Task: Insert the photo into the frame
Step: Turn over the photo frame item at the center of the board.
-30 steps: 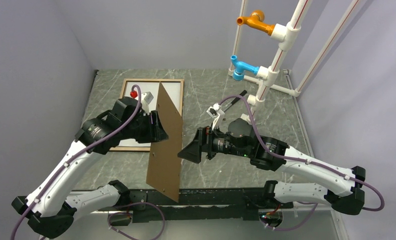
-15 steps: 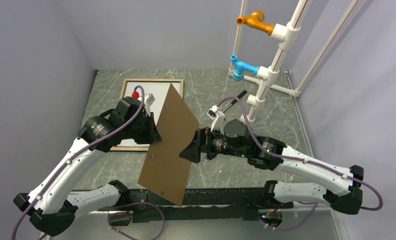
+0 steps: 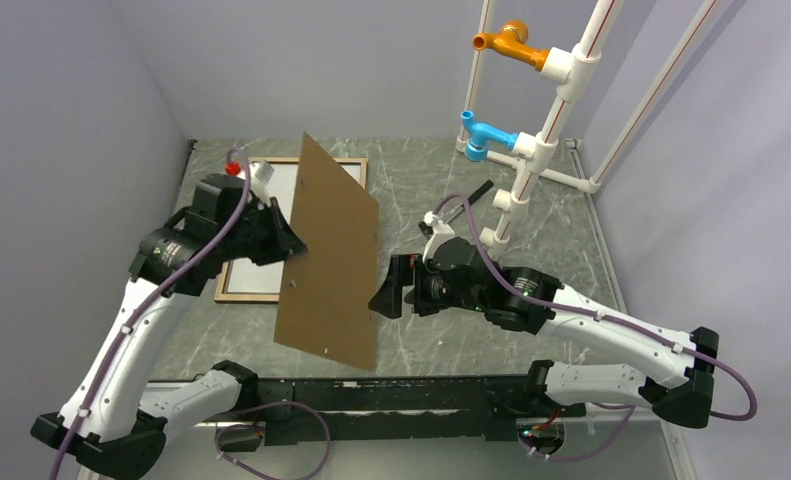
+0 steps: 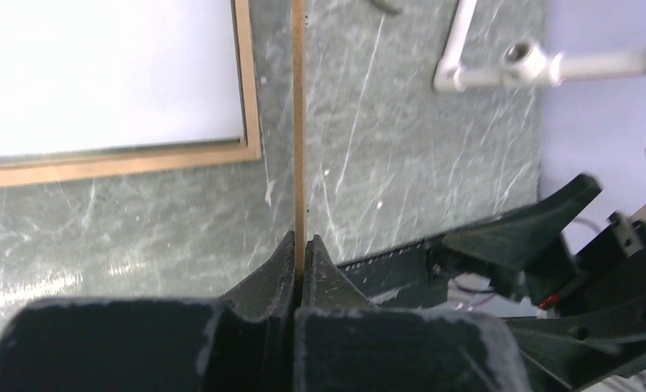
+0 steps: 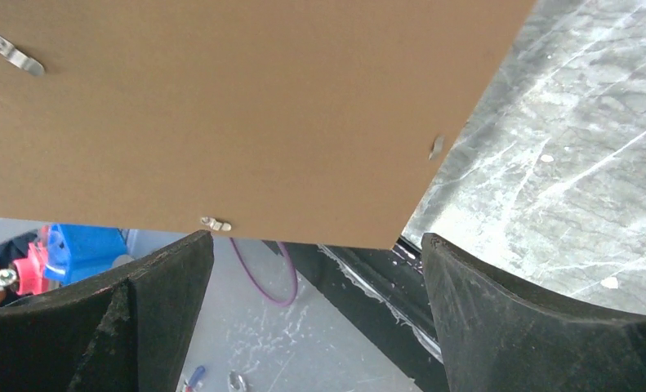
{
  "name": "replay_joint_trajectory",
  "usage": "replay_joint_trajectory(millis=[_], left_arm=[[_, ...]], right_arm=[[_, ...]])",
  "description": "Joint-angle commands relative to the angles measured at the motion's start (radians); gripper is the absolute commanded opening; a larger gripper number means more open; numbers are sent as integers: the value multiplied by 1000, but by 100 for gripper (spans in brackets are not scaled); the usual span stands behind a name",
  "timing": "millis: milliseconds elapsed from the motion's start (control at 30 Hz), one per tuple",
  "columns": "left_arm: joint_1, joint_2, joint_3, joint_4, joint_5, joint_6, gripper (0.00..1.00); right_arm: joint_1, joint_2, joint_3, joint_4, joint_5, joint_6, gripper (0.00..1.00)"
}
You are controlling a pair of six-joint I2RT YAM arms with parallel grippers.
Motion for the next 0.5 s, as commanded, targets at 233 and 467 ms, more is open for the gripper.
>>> replay_joint_trajectory(millis=[233,467], left_arm=[[388,55,181,151,336,76,0],[603,94,376,65,295,145,0]], right_arm=[[-74,37,-1,-8,-86,25,100],[-75,194,55,1,-100,-35,100]])
